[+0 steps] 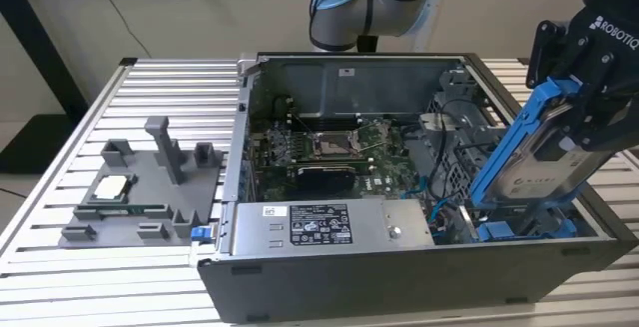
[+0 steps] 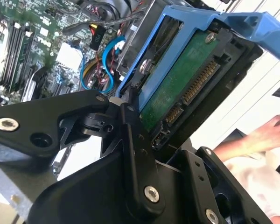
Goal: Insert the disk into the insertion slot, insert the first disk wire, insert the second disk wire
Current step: 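Insert the disk into the insertion slot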
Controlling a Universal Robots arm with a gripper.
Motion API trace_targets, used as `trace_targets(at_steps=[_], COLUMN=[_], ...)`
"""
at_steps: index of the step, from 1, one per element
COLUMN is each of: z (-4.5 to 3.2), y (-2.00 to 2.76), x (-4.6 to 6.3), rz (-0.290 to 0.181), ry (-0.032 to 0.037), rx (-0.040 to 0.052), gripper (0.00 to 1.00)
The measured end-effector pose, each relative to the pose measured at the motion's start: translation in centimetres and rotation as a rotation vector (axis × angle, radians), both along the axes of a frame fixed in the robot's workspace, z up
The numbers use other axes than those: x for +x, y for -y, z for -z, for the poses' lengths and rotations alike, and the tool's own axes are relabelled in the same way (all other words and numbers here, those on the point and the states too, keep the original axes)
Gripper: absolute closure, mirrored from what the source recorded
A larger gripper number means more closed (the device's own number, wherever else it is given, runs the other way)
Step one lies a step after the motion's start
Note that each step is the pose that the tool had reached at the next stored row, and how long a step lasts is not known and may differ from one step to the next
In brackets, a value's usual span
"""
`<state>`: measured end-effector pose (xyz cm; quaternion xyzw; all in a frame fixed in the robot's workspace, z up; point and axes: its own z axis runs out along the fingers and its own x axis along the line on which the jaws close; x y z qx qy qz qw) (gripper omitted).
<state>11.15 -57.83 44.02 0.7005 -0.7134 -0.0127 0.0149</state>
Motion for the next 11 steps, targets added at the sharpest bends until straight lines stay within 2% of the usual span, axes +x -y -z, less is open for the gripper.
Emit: trace_targets(at_steps=[11], z=[2.04], y=[-0.06], x=[0.4], rz=[0.000], ry=[0.0000], rx=[0.0020], gripper=[0.67])
